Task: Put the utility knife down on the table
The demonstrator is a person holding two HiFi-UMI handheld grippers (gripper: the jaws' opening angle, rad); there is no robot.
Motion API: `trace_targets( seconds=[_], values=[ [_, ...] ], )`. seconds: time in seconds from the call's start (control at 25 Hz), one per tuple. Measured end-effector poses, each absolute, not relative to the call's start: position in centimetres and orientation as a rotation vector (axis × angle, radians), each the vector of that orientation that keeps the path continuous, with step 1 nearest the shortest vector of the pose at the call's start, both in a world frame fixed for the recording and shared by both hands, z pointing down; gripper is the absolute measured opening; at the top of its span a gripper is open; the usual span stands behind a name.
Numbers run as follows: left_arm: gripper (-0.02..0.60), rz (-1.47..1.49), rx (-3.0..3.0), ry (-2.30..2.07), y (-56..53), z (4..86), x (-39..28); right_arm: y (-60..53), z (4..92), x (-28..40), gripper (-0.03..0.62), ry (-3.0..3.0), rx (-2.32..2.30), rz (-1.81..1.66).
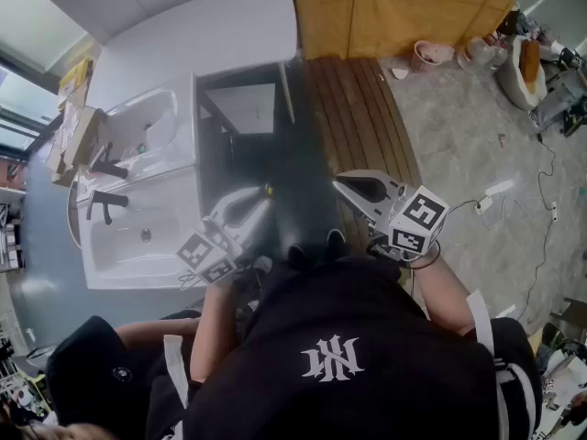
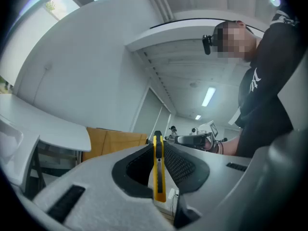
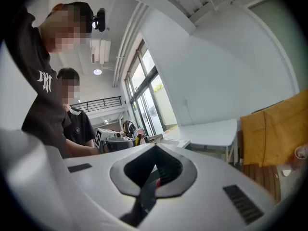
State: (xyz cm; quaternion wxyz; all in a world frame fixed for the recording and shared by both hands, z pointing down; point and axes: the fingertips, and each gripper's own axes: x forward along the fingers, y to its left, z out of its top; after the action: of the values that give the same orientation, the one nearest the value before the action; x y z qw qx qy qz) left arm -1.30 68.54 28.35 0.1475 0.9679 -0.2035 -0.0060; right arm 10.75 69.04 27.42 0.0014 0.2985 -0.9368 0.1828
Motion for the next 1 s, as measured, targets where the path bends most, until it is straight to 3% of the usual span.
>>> trace_targets(
  seconds=[0.52, 1.0],
  values=[
    [0.064, -0.004, 2.752, -0.742, 66.2, 28.0, 0.7, 65.2, 27.7, 14.3, 0.005, -3.044, 0.864, 0.621],
    [0.064, -0.008, 2.672, -0.831, 59.2, 30.0, -2.0, 57.4, 30.7, 15.2, 0.005, -2.995, 0.947, 0.666]
  ],
)
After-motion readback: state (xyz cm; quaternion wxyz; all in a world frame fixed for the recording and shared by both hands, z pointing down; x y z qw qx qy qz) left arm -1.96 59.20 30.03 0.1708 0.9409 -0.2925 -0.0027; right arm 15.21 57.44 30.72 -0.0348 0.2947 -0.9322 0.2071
